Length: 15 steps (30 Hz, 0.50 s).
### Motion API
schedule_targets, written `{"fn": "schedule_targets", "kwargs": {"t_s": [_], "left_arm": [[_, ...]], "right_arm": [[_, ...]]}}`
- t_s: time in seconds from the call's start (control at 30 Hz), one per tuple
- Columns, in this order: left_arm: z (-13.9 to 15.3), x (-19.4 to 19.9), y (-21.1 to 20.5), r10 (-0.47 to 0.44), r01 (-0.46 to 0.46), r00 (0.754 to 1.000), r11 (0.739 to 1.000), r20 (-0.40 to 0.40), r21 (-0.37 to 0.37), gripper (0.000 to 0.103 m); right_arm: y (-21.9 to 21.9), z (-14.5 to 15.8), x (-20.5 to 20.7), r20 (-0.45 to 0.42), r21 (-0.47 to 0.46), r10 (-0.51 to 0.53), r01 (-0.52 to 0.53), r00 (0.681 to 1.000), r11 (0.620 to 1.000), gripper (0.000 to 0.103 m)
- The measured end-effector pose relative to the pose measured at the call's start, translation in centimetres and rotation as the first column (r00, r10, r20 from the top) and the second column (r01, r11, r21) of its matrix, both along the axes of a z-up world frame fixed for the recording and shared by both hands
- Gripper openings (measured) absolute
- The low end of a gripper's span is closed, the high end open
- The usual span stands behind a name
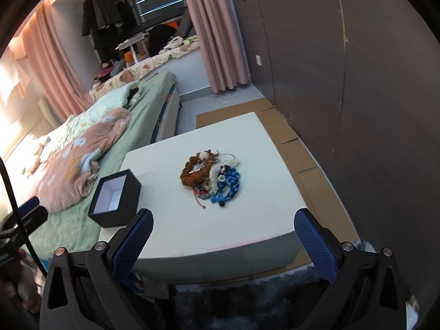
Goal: Organize jewelry
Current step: 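Grasp the brown bead bracelet with the left tool while the right tool grasps the blue knotted bracelet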
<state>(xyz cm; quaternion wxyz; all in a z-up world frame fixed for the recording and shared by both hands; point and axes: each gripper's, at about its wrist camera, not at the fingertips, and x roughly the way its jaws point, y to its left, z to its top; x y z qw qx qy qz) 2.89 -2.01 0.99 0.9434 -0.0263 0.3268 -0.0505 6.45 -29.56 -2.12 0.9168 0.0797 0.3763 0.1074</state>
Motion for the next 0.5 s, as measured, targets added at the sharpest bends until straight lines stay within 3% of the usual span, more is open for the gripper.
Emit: {"fn": "schedule_targets", "kwargs": {"t_s": [0.27,0.5], "left_arm": [[0.7,3.4,-1.4,-0.043,0.043,0.999,0.999,-0.008,-0.033,0.102],[1.2,7.0,-2.5,-0.084,0.080,0.996,0.994,-0.041,-0.079,0.094]], "right_arm": [[-1.5,1.5,2.2,-0.034,0.012,-0.036,0.036,0.999,0.999,0.103],[-3.0,2.7,5.3,-0.065,0.060,-0.072,0.076,0.995,0.995,0.103]]}}
